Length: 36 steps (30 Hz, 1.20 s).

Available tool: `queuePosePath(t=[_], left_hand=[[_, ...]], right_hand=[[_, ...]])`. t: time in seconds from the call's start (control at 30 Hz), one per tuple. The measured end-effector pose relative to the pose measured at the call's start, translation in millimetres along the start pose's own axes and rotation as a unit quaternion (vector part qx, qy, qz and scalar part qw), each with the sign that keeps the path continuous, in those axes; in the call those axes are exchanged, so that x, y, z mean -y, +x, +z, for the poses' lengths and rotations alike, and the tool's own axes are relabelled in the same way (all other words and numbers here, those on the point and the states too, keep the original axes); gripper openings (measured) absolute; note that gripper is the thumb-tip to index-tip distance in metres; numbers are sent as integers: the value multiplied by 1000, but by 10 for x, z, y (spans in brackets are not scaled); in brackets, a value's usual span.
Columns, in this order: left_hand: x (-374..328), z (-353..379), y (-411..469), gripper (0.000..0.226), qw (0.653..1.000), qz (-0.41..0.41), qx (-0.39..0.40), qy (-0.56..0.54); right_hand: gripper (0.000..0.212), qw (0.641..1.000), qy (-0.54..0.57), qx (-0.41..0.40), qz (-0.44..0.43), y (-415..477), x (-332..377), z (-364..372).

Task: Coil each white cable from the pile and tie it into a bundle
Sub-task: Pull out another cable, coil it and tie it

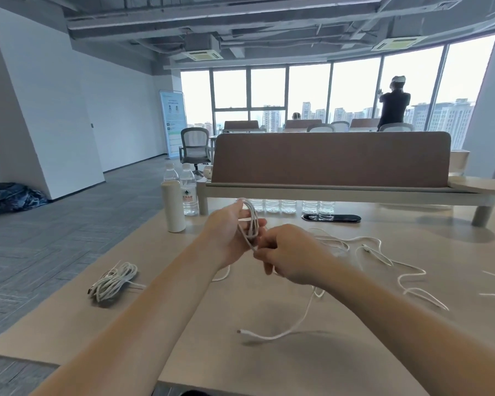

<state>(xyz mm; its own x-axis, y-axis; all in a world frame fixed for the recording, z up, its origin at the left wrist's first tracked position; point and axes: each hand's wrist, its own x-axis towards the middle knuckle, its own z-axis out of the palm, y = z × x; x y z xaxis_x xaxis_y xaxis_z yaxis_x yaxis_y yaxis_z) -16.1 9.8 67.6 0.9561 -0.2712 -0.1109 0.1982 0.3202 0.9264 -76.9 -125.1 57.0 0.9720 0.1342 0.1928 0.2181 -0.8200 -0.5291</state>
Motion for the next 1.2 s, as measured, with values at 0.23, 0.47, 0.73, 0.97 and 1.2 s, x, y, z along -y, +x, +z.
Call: queuePosePath(t=[0.23,0.47,0.73,0.97,1.2], left_hand=[[-180,-186,-27,46,999,-11,37,-24],[-127,-158,-69,42,992,-2,63,110],[-80,-104,-83,51,984,24,53,168],[-72,-125,-71,62,985,-2,59,160],[-32,-56,-109,64,975,-9,67,214]], right_hand=[[23,995,73,66,2,-37,-226,13],[22,998,54,2,44,10,-209,-148],[17,996,-33,3,77,82,-73,-229],[15,994,-57,6,90,77,-13,-221],[21,988,-123,-4,90,90,36,-219]])
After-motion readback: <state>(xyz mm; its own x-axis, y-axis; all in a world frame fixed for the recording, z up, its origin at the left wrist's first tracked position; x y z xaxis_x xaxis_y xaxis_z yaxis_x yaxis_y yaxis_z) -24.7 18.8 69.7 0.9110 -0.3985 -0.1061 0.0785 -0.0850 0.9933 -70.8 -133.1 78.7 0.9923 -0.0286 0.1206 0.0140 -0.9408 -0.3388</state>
